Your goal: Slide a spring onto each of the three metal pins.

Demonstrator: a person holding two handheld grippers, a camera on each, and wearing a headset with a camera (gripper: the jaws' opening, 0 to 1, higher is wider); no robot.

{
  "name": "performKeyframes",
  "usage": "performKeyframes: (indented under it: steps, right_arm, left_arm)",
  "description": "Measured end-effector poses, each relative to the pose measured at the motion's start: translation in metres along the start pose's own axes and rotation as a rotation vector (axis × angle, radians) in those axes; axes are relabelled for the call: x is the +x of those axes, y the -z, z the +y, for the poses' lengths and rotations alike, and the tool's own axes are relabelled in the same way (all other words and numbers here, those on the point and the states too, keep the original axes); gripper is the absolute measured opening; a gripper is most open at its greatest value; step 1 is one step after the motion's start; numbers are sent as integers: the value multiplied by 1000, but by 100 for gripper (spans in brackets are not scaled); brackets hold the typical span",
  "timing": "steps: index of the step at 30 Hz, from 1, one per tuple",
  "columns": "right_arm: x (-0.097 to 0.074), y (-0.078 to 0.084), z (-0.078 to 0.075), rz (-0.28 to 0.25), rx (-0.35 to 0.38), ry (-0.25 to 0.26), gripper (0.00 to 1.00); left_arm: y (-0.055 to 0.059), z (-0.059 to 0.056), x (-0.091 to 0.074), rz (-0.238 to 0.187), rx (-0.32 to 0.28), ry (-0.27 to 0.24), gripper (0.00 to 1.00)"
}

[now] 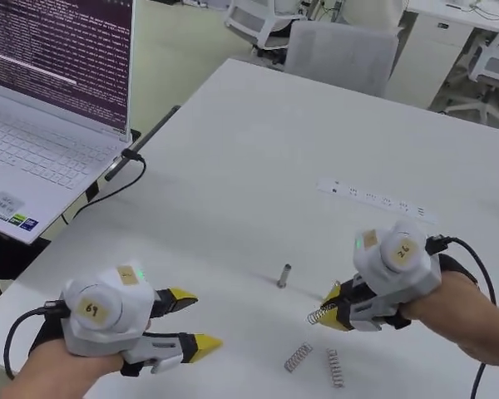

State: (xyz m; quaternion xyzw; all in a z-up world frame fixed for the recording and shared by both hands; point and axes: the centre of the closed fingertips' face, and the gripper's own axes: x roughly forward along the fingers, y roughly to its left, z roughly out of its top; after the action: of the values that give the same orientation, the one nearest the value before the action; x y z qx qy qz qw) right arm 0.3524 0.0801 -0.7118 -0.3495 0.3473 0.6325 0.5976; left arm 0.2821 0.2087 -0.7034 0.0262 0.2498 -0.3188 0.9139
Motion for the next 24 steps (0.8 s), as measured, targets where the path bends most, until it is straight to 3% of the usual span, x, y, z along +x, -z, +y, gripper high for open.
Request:
performKeyframes:
  steps: [7, 24]
  right_arm:
    - [9, -4, -19, 23, -18, 2, 8]
    - [23, -19, -61, 13, -7, 21, 8]
  left_arm:
    - [-1, 2, 2, -6, -9, -6, 37]
    - [-3, 6, -2, -13, -29, -27, 37]
